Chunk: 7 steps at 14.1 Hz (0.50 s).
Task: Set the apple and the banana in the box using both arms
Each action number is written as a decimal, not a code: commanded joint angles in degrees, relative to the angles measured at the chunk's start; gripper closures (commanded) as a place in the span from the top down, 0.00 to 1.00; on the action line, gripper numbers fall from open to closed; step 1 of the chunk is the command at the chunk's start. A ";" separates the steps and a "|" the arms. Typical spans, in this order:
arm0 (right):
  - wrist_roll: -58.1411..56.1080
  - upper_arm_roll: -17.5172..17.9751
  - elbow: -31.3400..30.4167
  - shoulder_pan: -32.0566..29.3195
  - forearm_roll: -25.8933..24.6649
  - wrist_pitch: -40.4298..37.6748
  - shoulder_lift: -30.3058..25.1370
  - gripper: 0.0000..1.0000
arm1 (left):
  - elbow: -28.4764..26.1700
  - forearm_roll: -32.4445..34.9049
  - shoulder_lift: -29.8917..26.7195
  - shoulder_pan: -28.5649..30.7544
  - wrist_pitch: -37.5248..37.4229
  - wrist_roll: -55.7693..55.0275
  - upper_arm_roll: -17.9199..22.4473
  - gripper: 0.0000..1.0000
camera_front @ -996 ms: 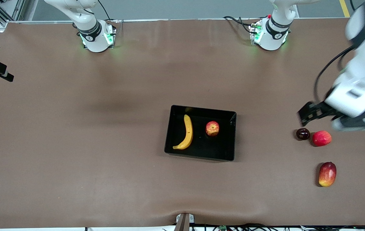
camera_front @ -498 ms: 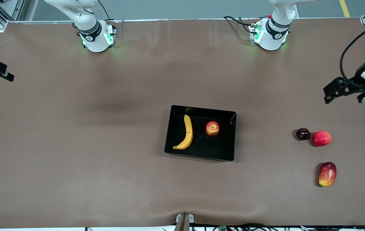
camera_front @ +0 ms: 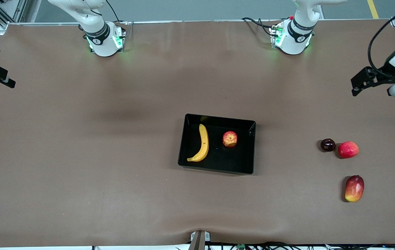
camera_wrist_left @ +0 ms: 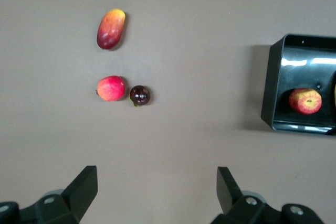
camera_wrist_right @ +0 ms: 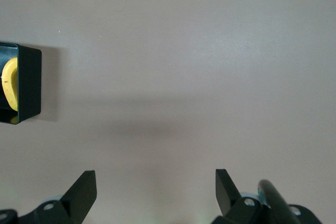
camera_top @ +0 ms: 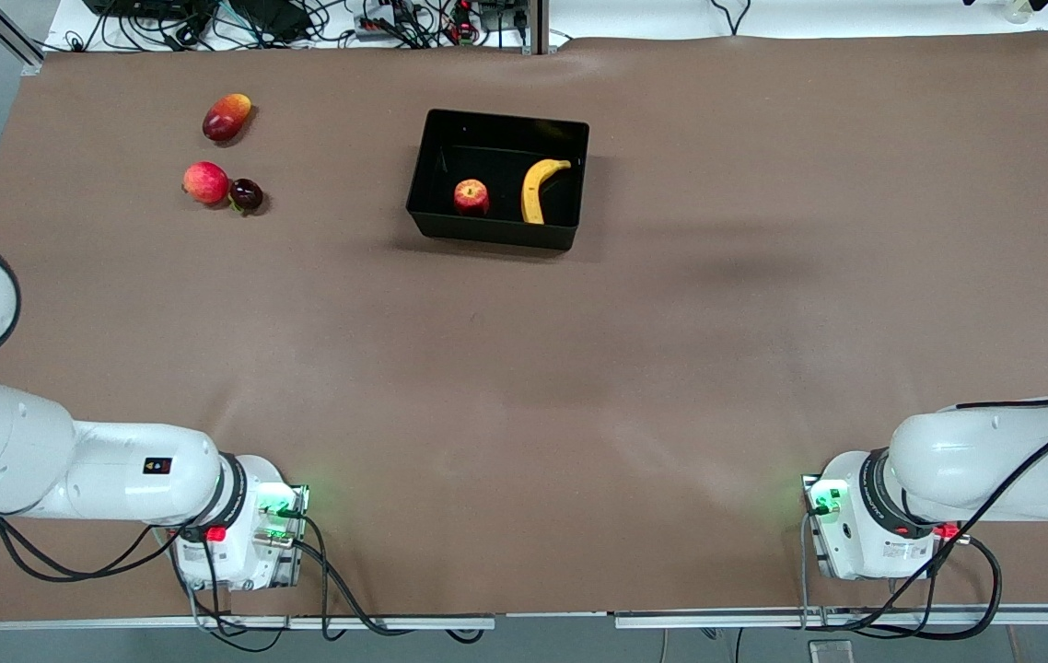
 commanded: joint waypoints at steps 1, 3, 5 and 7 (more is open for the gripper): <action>-0.75 0.51 0.73 -1.12 0.83 -0.62 0.22 1.00 | -2.68 -1.20 -2.45 -0.29 -0.35 0.96 0.82 1.00; -0.75 0.51 0.73 -0.95 0.74 -0.80 0.22 1.00 | -2.23 -3.38 -2.36 -0.29 -2.72 0.08 0.64 1.00; -0.84 0.51 0.73 -0.95 0.74 -0.80 0.22 1.00 | -1.79 -4.28 -2.45 -0.21 -3.00 -0.45 0.55 1.00; -0.92 0.60 0.73 -0.51 0.57 -0.80 0.14 1.00 | -1.18 -4.37 -2.54 -0.12 -4.56 -1.24 0.90 1.00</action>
